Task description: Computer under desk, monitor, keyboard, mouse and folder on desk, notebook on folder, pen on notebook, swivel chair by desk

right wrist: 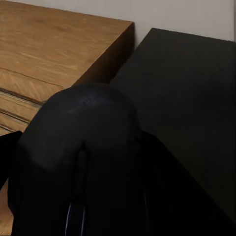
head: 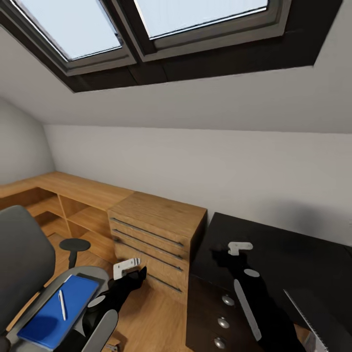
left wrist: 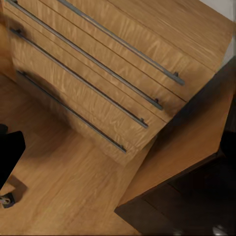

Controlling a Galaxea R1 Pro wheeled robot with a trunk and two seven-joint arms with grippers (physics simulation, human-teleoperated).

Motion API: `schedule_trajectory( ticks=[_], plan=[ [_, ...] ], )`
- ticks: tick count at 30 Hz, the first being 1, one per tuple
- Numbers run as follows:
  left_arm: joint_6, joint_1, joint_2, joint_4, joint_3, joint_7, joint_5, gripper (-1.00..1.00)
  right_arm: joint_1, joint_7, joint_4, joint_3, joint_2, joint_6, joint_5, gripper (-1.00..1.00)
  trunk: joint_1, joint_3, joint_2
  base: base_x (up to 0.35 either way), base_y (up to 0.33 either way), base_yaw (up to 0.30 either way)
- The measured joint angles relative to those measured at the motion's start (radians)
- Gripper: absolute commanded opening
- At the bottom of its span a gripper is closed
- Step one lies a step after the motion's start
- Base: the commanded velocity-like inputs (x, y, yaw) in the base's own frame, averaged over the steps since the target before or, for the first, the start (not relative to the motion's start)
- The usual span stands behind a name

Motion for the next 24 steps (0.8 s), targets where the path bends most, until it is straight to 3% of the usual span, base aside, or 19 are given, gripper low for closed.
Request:
schedule_trajectory(
  ticks=[1,4,7,14,24],
  plan=[
    [0.000,0.000,0.000,0.000,0.000,-0.001,0.000,1.00,0.003,0.002,-0.005,0.005,0.003,0.009,-0.066,-1.00,-0.004,0.003,0.007,-0.038,0.000,0.000],
    [0.000,0.000,0.000,0.000,0.000,0.000,0.000,1.00,0.006,0.002,-0.055,0.003,-0.001,0.028,-0.133,-1.00,-0.016,0.013,0.028,-0.007,0.000,-0.002],
    [0.000,0.000,0.000,0.000,0.000,0.000,0.000,1.00,0.006,0.001,-0.060,0.003,-0.001,0.025,-0.134,-1.00,-0.027,0.022,0.049,0.000,0.000,-0.131],
    [0.000,0.000,0.000,0.000,0.000,0.000,-0.001,1.00,0.007,0.000,-0.060,0.001,-0.001,0.020,-0.133,-1.00,-0.027,0.025,0.049,0.000,0.000,-0.240],
    [-0.004,0.014,0.000,-0.008,0.000,0.000,-0.011,1.00,0.007,-0.004,-0.060,0.001,0.002,0.020,-0.131,-1.00,-0.028,0.025,0.049,0.000,0.000,-0.017]
  ],
)
